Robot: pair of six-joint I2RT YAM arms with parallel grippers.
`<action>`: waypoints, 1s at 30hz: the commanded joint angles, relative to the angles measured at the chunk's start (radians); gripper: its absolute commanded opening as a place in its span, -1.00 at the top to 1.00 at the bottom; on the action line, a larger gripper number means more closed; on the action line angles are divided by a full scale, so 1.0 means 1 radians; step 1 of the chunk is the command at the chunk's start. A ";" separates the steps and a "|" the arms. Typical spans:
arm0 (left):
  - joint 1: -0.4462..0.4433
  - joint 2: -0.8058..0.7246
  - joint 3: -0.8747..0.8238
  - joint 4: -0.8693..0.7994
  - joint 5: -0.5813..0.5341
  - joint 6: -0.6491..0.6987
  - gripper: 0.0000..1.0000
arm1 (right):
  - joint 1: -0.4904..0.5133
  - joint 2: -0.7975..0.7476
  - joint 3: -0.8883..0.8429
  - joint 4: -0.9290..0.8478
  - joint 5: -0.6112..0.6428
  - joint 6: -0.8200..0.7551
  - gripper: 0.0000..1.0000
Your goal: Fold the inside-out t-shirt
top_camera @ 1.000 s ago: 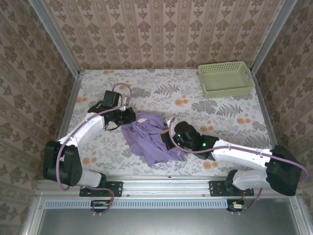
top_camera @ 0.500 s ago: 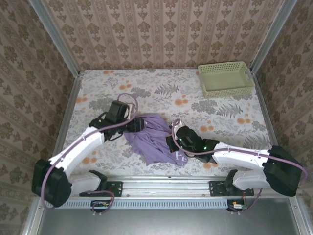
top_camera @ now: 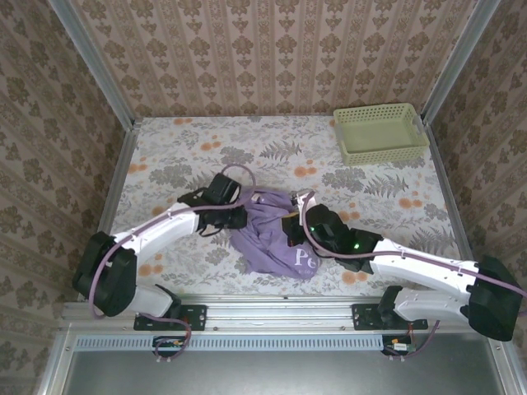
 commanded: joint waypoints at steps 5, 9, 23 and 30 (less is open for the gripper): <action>0.007 -0.003 0.390 -0.184 -0.064 0.142 1.00 | -0.029 -0.141 0.131 -0.261 0.226 -0.020 1.00; 0.012 -0.098 0.378 -0.167 -0.075 0.167 1.00 | -0.059 -0.286 0.138 -0.294 0.239 -0.045 1.00; 0.063 -0.154 0.069 -0.126 -0.166 0.150 0.70 | -0.035 0.026 -0.060 0.002 0.027 0.213 1.00; -0.061 -0.281 -0.064 -0.046 -0.204 0.038 -0.15 | -0.045 0.155 0.116 -0.226 0.135 0.131 0.14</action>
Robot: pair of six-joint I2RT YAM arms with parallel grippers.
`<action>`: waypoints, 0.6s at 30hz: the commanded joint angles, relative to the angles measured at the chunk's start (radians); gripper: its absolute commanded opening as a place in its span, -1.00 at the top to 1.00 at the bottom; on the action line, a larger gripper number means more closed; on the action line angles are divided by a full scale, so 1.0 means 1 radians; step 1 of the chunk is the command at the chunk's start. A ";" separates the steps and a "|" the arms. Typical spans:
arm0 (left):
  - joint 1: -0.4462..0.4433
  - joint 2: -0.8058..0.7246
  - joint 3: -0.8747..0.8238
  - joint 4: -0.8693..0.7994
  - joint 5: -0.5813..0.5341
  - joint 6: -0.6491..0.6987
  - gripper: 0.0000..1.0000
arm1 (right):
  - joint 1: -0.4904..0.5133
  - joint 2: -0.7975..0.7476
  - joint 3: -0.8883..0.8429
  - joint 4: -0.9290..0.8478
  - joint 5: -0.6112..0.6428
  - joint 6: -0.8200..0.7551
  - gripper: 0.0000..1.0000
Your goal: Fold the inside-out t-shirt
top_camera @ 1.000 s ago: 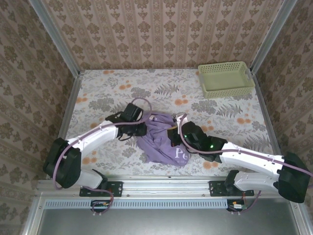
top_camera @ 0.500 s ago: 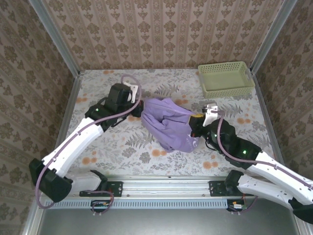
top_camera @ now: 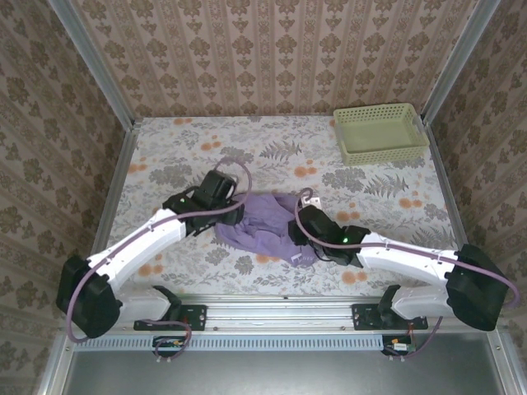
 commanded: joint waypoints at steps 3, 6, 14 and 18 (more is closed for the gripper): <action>-0.007 -0.142 -0.126 0.089 0.047 -0.138 -0.33 | 0.004 0.029 0.159 -0.145 0.046 -0.177 -0.20; -0.006 -0.153 -0.202 0.133 0.059 -0.195 -0.41 | 0.015 0.036 0.203 -0.177 0.038 -0.252 -0.56; -0.008 -0.160 -0.405 0.401 0.171 -0.289 -0.25 | 0.014 0.258 0.316 -0.144 -0.029 -0.224 -0.77; -0.008 -0.150 -0.424 0.436 0.185 -0.286 -0.13 | 0.002 0.400 0.403 -0.166 -0.060 -0.203 -0.61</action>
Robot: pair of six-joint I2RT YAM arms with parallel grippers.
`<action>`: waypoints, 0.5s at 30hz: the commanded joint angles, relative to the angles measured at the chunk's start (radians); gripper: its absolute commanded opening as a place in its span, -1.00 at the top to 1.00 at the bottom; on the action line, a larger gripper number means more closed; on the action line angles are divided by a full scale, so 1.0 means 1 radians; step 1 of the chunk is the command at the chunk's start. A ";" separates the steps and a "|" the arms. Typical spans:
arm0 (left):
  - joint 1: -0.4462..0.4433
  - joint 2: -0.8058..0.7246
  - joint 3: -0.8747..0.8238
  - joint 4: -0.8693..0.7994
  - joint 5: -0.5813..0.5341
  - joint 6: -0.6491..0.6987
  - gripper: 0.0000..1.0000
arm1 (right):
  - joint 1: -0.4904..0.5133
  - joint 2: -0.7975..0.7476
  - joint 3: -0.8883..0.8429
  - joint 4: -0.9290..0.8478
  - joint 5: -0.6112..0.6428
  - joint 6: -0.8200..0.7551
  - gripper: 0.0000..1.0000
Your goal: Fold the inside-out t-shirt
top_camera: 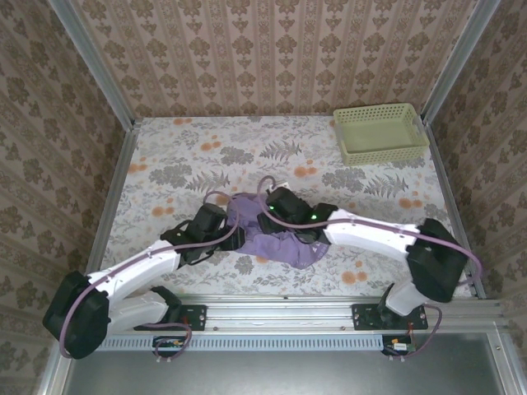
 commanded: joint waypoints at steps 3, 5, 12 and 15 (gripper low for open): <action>0.015 0.006 -0.020 0.123 0.028 -0.017 0.07 | -0.024 0.124 0.104 -0.034 -0.070 0.006 -0.26; 0.050 0.027 -0.027 0.147 0.063 -0.016 0.30 | -0.027 0.122 0.127 -0.043 -0.072 -0.009 -0.03; 0.167 0.082 0.069 0.070 0.125 0.063 1.00 | -0.069 -0.074 0.086 -0.014 -0.119 -0.006 0.95; 0.200 0.061 0.164 -0.005 0.119 0.102 1.00 | -0.109 -0.221 0.056 -0.007 -0.116 0.027 1.00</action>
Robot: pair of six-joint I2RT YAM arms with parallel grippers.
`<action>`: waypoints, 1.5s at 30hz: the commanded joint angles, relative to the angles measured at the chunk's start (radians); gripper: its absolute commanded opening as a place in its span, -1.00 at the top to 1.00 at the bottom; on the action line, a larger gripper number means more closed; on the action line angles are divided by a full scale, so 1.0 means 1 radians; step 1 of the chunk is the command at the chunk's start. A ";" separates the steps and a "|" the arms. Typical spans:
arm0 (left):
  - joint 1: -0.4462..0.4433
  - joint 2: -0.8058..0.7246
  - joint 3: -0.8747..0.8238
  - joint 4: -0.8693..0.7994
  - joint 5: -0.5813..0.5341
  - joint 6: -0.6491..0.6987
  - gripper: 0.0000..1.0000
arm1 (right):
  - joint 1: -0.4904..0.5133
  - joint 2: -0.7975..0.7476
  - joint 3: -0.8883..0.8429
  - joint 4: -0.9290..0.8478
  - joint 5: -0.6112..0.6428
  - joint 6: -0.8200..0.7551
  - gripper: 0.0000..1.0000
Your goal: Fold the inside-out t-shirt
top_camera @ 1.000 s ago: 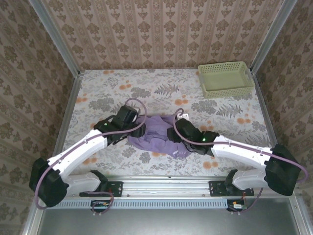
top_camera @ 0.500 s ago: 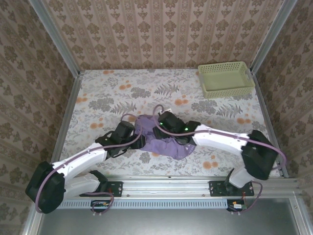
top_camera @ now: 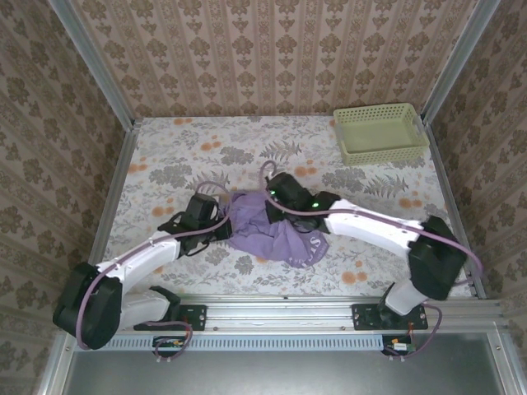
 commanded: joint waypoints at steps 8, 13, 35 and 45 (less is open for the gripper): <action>0.075 -0.165 0.378 -0.221 -0.003 0.149 1.00 | -0.129 -0.489 -0.092 0.081 -0.139 0.146 1.00; 0.051 -0.089 0.355 -0.348 -0.052 0.168 1.00 | -0.117 -0.506 -0.318 0.270 -0.200 0.288 1.00; -0.371 -0.238 0.089 -0.141 -0.335 -0.077 -0.16 | 0.049 -0.336 -0.361 0.347 -0.122 0.333 0.97; -0.287 -0.318 0.063 -0.353 -0.375 -0.113 -0.43 | 0.139 -0.288 -0.219 0.063 0.031 0.127 -0.12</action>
